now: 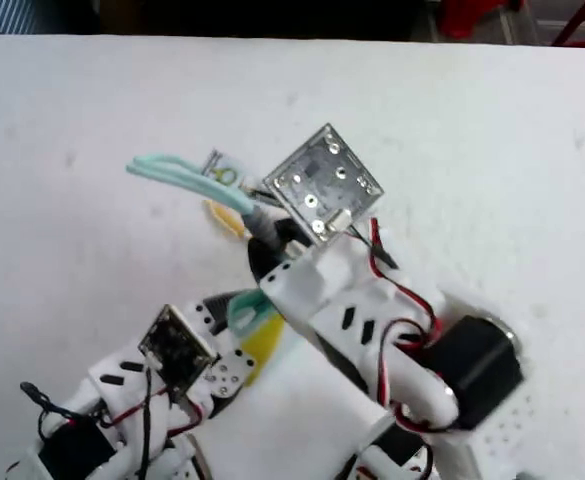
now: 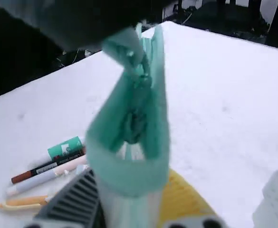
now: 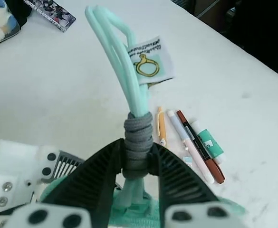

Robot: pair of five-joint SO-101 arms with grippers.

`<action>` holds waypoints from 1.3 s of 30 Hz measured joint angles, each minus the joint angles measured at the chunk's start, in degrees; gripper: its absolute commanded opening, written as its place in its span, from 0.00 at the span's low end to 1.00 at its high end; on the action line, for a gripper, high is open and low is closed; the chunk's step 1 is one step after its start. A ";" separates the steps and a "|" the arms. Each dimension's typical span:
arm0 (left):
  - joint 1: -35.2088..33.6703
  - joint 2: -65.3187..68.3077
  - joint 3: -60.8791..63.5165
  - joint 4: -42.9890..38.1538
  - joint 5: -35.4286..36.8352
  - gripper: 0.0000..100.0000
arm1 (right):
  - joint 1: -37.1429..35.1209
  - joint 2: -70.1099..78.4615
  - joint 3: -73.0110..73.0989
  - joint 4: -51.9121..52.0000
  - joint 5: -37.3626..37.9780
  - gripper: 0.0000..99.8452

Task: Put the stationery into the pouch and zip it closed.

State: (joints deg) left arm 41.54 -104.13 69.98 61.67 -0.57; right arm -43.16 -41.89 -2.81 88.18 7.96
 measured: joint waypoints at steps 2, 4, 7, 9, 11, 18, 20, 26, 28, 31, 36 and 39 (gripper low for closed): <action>0.09 0.35 0.09 -2.29 0.09 0.02 | 0.00 0.09 2.02 -4.48 0.00 0.02; -1.93 -0.18 0.09 -4.66 0.09 0.02 | -0.18 0.09 2.55 -8.44 0.00 0.02; -7.12 0.00 0.09 -5.71 0.00 0.02 | -0.26 0.09 2.64 -11.87 0.00 0.02; -11.69 0.00 0.09 -5.71 0.00 0.02 | -1.85 0.09 2.90 -13.36 0.00 0.02; -16.97 0.09 -0.97 -5.45 0.00 0.02 | -3.87 0.35 2.99 -14.51 0.00 0.02; -26.29 0.09 -6.07 -0.97 -2.20 0.02 | -5.10 5.36 2.99 -19.43 0.00 0.02; -27.34 0.09 -5.98 -0.97 -3.08 0.02 | -5.19 7.21 2.90 -21.36 0.00 0.02; -27.96 0.09 -0.35 -0.97 -3.08 0.02 | -4.48 10.73 3.08 -22.77 0.00 0.02; -27.87 -0.26 1.32 -0.97 -3.08 0.02 | -5.01 10.64 3.08 -22.77 0.00 0.02; -27.87 -0.70 2.99 -1.05 -3.52 0.03 | -4.75 9.23 3.08 -22.77 0.00 0.02; -27.87 -0.70 3.16 -1.05 -3.60 0.09 | -4.31 7.82 4.31 -22.77 0.00 0.02; -27.87 -0.79 3.08 -0.62 -3.60 0.21 | -4.40 7.65 6.42 -22.86 0.00 0.02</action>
State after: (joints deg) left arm 13.67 -104.92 73.05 61.05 -4.18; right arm -47.56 -34.24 3.60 65.32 7.96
